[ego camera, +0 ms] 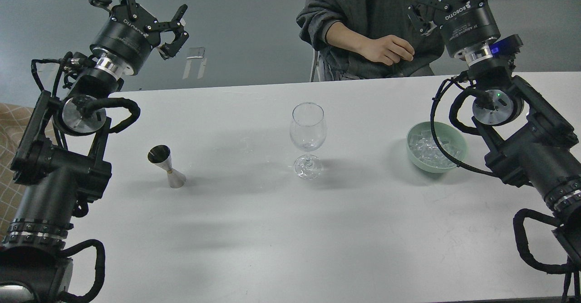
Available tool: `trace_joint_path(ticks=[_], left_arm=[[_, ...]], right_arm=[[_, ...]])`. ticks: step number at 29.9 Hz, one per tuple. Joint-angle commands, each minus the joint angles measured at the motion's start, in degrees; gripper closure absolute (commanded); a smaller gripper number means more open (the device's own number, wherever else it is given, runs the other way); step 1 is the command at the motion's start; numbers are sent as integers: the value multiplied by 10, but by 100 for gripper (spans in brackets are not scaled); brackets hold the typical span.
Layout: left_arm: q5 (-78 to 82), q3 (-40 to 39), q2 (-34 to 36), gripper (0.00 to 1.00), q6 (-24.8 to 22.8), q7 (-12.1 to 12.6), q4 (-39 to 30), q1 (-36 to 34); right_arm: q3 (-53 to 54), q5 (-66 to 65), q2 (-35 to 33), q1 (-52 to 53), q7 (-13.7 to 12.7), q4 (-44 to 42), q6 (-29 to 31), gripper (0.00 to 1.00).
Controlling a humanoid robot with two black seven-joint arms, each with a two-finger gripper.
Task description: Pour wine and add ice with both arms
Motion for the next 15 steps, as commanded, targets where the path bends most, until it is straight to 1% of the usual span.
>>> trace_joint_path(ticks=[1, 11, 13, 15], left_arm=[[0, -1, -1, 2, -1, 0, 0, 1], [-2, 0, 11, 2, 1, 0, 9, -2], [-3, -1, 13, 2, 7, -1, 14, -9], [-2, 0, 16, 2, 8, -8, 46, -15]], right_arm=[[1, 0, 2, 0, 0, 1, 0, 0], [0, -1, 4, 6, -1, -1, 0, 0], [1, -1, 3, 8, -1, -5, 0, 0], [0, -2, 2, 8, -1, -6, 0, 0]])
